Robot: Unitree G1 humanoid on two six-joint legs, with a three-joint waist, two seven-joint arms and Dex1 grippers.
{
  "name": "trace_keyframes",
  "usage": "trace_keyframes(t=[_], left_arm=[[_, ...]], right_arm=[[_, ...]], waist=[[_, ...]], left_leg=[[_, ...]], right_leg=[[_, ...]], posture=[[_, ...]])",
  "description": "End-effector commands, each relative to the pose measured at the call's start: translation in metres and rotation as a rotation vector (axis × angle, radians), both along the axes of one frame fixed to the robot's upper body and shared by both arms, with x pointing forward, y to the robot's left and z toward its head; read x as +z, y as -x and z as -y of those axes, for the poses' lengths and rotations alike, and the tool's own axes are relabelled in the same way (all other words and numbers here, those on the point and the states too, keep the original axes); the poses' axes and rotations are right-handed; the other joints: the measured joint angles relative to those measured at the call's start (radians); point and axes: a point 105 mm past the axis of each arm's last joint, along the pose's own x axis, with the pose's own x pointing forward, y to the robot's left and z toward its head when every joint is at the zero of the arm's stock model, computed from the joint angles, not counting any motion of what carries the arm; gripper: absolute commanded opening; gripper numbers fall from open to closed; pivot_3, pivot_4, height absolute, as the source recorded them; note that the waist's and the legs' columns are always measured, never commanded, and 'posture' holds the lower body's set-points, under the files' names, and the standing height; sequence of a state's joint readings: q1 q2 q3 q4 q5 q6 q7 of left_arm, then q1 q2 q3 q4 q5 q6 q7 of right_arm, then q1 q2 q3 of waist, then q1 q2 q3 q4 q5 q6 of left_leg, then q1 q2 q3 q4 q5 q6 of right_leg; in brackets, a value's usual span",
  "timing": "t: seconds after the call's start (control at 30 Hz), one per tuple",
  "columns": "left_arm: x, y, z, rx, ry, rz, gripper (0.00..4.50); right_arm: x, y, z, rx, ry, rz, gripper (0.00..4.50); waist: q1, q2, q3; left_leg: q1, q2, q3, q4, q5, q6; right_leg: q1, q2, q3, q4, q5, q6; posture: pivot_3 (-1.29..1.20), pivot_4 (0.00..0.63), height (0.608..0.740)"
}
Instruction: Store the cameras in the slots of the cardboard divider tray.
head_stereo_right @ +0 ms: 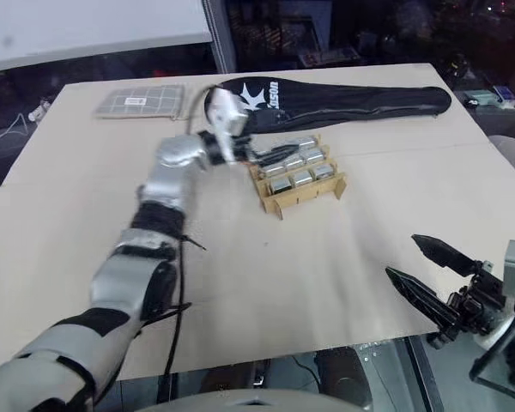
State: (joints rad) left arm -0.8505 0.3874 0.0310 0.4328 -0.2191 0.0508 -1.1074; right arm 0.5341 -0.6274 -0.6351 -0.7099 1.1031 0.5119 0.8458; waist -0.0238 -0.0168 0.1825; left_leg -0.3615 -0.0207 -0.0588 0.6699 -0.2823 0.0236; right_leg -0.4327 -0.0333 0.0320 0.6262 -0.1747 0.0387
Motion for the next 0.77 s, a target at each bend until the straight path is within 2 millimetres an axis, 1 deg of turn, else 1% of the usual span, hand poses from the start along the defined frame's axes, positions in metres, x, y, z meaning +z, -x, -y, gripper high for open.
trace_keyframes(t=[0.03,0.07,0.13,0.23,0.3,0.4,0.47,0.57,0.67,0.77], left_arm=[[-0.003,0.035,-0.042,0.084,-0.048,-0.038,4.44],[-0.006,0.042,-0.049,0.11,-0.058,-0.061,4.44],[-0.018,0.061,-0.074,0.195,-0.042,-0.131,4.44],[-0.046,0.095,-0.107,0.346,-0.069,-0.219,4.44],[-0.06,0.117,-0.119,0.428,-0.072,-0.263,4.44],[-0.072,0.142,-0.121,0.496,-0.04,-0.302,4.44],[-0.082,0.158,-0.123,0.553,-0.027,-0.329,4.44],[-0.093,0.178,-0.118,0.591,-0.005,-0.367,4.44],[-0.101,0.189,-0.117,0.64,0.011,-0.393,4.44],[-0.101,0.194,-0.114,0.648,0.016,-0.378,4.44]], right_arm=[[0.003,-0.007,0.004,0.006,0.013,0.035,4.5],[0.003,-0.009,0.006,0.004,0.015,0.041,4.5],[0.003,-0.014,0.009,0.006,0.014,0.043,4.5],[-0.003,-0.023,0.015,0.005,0.048,0.045,4.5],[-0.006,-0.028,0.018,0.007,0.063,0.046,4.5],[-0.013,-0.032,0.02,0.025,0.079,0.035,4.5],[-0.017,-0.035,0.021,0.038,0.085,0.023,4.5],[-0.022,-0.04,0.023,0.049,0.09,0.015,4.5],[-0.025,-0.043,0.025,0.064,0.101,0.007,4.5],[-0.027,-0.044,0.026,0.077,0.113,-0.001,4.5]], waist=[[-0.005,0.0,0.0],[-0.007,0.0,0.0],[-0.003,0.0,0.0],[0.009,0.0,-0.001],[0.012,0.0,-0.001],[0.026,-0.002,-0.001],[0.037,-0.002,-0.001],[0.035,-0.002,-0.002],[0.036,-0.002,-0.002],[0.036,-0.002,-0.002]], left_leg=[[0.002,0.001,0.0,0.0,0.0,0.0],[0.002,0.001,-0.001,0.001,0.0,0.0],[0.002,0.001,-0.001,0.002,0.0,0.0],[0.001,0.001,-0.002,0.003,0.0,0.0],[0.002,0.001,-0.001,0.002,0.0,0.0],[0.0,0.001,-0.002,0.003,0.0,0.0],[0.001,0.0,-0.001,0.003,0.0,0.0],[0.001,0.001,0.0,0.003,0.0,0.0],[0.001,0.001,0.002,0.003,0.0,0.0],[0.001,0.001,0.002,0.003,0.0,0.0]], right_leg=[[0.0,0.0,0.0,0.0,0.0,0.0],[-0.001,0.0,-0.001,0.0,0.0,0.0],[0.0,0.0,-0.002,0.0,0.0,0.0],[0.0,0.0,-0.003,0.0,0.0,0.0],[0.0,-0.001,-0.002,0.0,-0.001,0.0],[0.0,-0.002,-0.004,-0.001,-0.001,-0.001],[0.001,-0.002,-0.005,-0.002,-0.003,-0.004],[0.001,-0.001,-0.004,-0.002,-0.003,-0.004],[0.001,-0.001,-0.004,-0.002,-0.003,-0.004],[0.001,0.0,-0.005,-0.001,-0.003,-0.004]], posture=[[0.0,0.15,0.74],[0.0,0.15,0.74],[0.0,0.15,0.74],[0.0,0.15,0.74],[0.0,0.15,0.74],[0.0,0.15,0.74],[0.0,0.15,0.74],[0.0,0.15,0.74],[0.0,0.15,0.74],[0.0,0.15,0.74]])
